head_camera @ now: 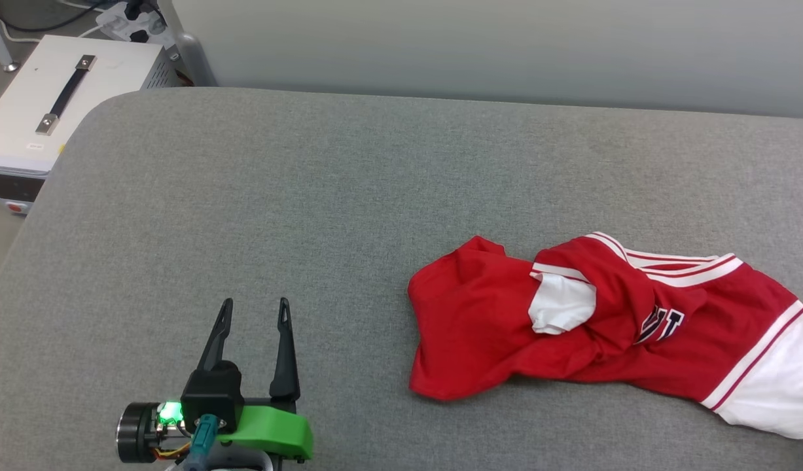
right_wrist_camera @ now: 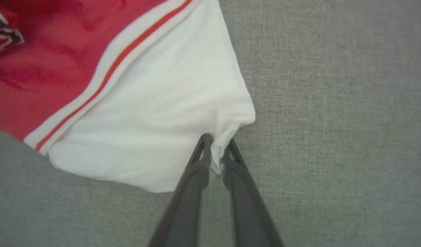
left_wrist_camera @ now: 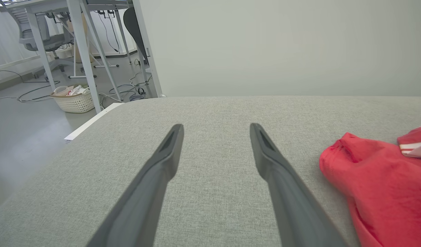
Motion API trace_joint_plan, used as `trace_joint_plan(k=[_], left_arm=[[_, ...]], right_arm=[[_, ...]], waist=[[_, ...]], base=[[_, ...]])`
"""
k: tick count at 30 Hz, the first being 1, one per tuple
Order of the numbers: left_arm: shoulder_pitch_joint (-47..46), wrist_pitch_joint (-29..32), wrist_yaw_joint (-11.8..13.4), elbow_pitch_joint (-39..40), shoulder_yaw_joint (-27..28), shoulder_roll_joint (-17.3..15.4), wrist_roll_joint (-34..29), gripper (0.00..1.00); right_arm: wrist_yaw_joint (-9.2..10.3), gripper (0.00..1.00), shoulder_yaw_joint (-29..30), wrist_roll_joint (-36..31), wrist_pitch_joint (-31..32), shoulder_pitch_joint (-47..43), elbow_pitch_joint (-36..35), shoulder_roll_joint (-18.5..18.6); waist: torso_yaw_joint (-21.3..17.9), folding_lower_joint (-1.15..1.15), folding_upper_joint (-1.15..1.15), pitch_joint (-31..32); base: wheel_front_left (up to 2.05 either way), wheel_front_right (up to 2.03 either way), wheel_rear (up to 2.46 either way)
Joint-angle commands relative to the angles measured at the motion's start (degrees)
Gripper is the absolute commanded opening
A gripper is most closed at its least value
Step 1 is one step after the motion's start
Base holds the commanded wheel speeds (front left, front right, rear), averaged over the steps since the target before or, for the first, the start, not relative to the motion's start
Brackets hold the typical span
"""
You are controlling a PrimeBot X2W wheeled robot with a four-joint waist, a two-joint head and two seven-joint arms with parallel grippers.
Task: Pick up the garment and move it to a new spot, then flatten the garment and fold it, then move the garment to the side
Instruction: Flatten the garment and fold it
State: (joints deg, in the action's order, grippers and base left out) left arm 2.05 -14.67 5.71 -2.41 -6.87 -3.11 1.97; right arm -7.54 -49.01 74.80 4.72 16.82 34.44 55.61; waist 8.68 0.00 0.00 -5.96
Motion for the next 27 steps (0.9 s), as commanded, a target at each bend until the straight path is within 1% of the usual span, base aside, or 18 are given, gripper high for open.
trace_joint_plan(k=[1, 5, 6, 7, 10, 11, 14, 16, 19, 20, 24, 26, 27], left_arm=[[0.60, -0.33, -0.42, -0.05, 0.31, 0.15, -0.48, 1.00], [0.88, -0.33, -0.69, 0.18, 0.73, -0.02, -0.69, 1.00], [0.89, -0.33, -0.95, 0.38, 0.85, -0.17, -0.78, 1.00], [0.83, -0.33, -1.12, 0.47, 0.84, -0.24, -0.85, 1.00], [0.47, -0.33, -1.59, 0.88, 0.77, -0.58, -1.08, 1.00], [0.23, -0.33, -1.82, 1.01, 0.70, -0.77, -1.18, 1.00], [-0.72, -0.33, -2.51, 1.43, 0.62, -1.51, -1.38, 1.00], [-1.70, -0.33, -3.07, 1.77, 0.58, -2.01, -1.39, 1.00], [-4.33, -0.33, -5.11, 1.85, 0.13, -2.93, -0.94, 1.00], [-5.71, -0.33, -6.27, 1.57, -0.16, -3.28, -0.59, 1.00], [-12.49, -0.33, -10.43, 0.29, -1.78, -4.61, 0.65, 1.00], [-17.34, -0.33, -12.15, -2.49, -4.04, -5.71, 1.95, 1.00], [-19.57, -0.33, -12.58, -3.87, -5.33, -6.19, 2.72, 1.00]], right_arm=[[0.05, 1.00, 0.75, -1.43, -2.13, -0.26, -0.09, -0.40], [0.05, 1.00, 4.56, -5.59, -9.77, 0.96, -0.99, -0.51], [0.05, 1.00, 7.03, -8.33, -13.92, 1.54, -1.22, -0.79], [0.05, 1.00, 8.90, -9.98, -16.07, 1.97, -1.11, -1.17], [0.05, 1.00, 14.58, -14.84, -18.89, 2.63, -1.59, -3.57], [0.05, 1.00, 17.27, -17.12, -19.33, 2.66, -2.14, -4.92], [0.05, 1.00, 24.95, -23.64, -19.65, 1.34, -5.47, -8.99], [0.05, 1.00, 30.79, -28.83, -19.68, -0.79, -9.06, -12.40], [0.05, 1.00, 38.16, -36.30, -19.62, -5.68, -14.94, -17.88], [0.05, 1.00, 40.49, -38.94, -18.97, -7.27, -17.19, -19.60], [0.05, 1.00, 46.62, -46.17, -14.18, -11.98, -26.05, -25.90], [0.05, 1.00, 48.73, -49.19, -11.19, -13.77, -31.10, -29.02], [0.05, 1.00, 49.14, -50.29, -10.03, -14.31, -32.85, -29.93]], waist=[[-0.40, 0.00, 0.00, 0.63], [-1.22, 0.00, 0.00, 1.65], [-1.67, 0.00, 0.00, 2.04], [-1.89, 0.00, 0.00, 2.22], [-2.56, 0.00, 0.00, 2.60], [-2.79, 0.00, 0.00, 2.72], [-3.41, 0.00, 0.00, 2.90], [-3.85, 0.00, 0.00, 2.96], [-4.29, 0.00, 0.00, 2.86], [-4.42, 0.00, 0.00, 2.72], [-5.13, 0.00, 0.00, 1.83], [-5.75, 0.00, 0.00, 1.09], [-6.06, 0.00, 0.00, 0.78]], base=[[0.00, 0.00, 0.00], [0.00, 0.00, 0.00], [0.00, 0.00, 0.00], [0.00, 0.00, 0.00], [0.00, 0.00, 0.00], [0.00, 0.00, 0.00], [0.00, 0.00, 0.00], [0.00, 0.00, 0.00], [0.00, 0.00, 0.00], [0.00, 0.00, 0.00], [0.00, 0.00, 0.00], [0.00, 0.00, 0.00], [0.00, 0.00, 0.00]])
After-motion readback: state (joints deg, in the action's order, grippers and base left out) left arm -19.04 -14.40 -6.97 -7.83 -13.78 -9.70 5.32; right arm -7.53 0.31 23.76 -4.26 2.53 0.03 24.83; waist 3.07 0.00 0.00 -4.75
